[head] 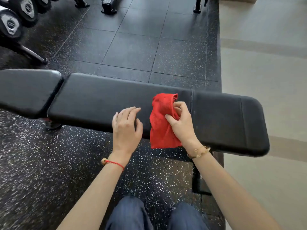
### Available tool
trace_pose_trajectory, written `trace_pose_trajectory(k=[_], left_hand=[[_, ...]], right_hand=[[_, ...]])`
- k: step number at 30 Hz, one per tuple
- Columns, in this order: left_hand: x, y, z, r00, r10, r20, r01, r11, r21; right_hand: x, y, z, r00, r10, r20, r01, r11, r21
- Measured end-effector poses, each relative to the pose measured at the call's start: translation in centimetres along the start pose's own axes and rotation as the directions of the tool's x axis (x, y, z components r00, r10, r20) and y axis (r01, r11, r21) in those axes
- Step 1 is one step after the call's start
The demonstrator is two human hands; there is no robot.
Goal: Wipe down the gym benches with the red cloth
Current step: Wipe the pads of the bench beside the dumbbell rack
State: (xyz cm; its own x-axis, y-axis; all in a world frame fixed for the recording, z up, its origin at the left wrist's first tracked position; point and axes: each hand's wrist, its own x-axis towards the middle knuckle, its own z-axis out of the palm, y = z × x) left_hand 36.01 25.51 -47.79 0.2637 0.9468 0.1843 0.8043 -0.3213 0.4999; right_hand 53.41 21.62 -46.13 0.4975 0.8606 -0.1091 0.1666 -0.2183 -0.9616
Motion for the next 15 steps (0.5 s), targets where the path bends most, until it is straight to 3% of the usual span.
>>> trace_pose_trajectory(k=[9, 15], left_hand=[[-4.7, 9.2, -20.8, 0.996, 0.062, 0.070, -0.061, 0.998, -0.019], [-6.0, 15.2, -33.6, 0.987, 0.110, 0.118, -0.104, 0.993, -0.058]], right_hand=[[-11.5, -18.3, -7.9, 0.981, 0.177, 0.084, -0.186, 0.975, 0.125], [-18.2, -30.4, -13.4, 0.976, 0.220, 0.010, -0.217, 0.953, 0.211]])
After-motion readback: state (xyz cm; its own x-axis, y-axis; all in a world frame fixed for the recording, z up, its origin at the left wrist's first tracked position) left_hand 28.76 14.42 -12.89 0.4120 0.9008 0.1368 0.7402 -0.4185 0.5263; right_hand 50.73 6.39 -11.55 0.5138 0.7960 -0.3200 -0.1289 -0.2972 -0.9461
